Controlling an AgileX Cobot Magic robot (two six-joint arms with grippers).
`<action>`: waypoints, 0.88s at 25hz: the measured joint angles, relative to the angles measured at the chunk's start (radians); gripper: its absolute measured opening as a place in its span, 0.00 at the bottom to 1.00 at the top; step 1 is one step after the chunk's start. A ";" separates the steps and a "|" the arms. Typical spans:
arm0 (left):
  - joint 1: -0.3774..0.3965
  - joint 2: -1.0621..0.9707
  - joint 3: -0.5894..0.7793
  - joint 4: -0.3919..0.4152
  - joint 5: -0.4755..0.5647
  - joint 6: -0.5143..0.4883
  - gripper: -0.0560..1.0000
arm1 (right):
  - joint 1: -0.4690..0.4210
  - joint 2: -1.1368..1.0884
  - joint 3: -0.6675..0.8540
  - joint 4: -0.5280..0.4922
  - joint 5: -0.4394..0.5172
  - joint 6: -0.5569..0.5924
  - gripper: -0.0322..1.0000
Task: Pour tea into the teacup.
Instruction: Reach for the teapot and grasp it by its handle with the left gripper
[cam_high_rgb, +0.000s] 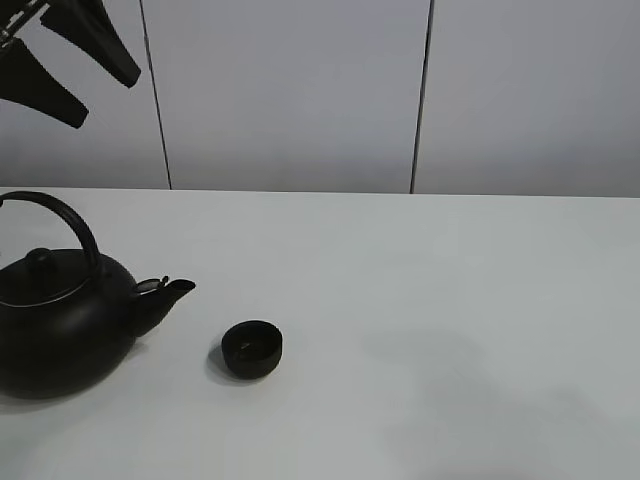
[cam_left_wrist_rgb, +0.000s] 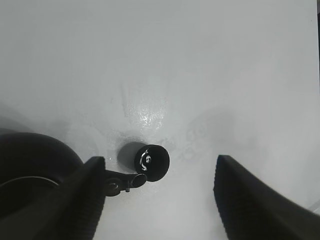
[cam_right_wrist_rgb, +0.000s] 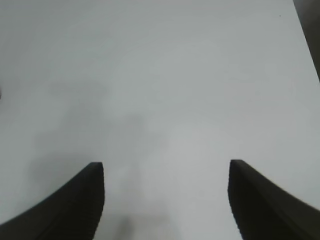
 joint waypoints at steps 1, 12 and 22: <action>0.000 0.000 0.000 0.000 0.000 0.000 0.49 | 0.001 0.000 0.000 -0.007 0.000 0.007 0.50; 0.000 0.000 0.000 0.000 -0.006 0.000 0.49 | 0.004 0.000 0.000 -0.014 -0.003 0.022 0.50; 0.000 0.000 0.000 0.000 -0.144 0.000 0.49 | 0.004 0.000 0.000 -0.014 -0.003 0.022 0.50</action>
